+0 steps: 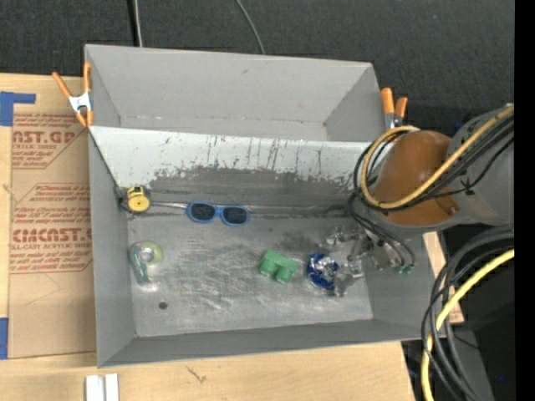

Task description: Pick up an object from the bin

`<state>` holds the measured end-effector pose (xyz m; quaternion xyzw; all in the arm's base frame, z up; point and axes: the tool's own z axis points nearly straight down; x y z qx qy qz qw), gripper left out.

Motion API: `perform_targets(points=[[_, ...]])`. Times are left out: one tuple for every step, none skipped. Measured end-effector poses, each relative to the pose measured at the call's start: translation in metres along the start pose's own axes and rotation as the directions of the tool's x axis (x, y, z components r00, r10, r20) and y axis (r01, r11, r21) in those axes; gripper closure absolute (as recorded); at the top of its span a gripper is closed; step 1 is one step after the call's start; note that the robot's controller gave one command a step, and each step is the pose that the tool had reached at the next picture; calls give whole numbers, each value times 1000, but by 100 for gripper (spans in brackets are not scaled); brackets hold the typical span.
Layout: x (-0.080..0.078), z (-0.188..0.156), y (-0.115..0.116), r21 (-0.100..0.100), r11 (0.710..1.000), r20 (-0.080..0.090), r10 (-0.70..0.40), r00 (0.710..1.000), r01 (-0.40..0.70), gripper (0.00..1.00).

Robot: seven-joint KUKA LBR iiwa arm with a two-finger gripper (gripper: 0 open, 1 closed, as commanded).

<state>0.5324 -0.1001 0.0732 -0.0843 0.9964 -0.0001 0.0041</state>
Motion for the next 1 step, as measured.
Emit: perform_targets(points=[[25, -163, -28, 1, 900, -2, -435, 900, 435, 100]])
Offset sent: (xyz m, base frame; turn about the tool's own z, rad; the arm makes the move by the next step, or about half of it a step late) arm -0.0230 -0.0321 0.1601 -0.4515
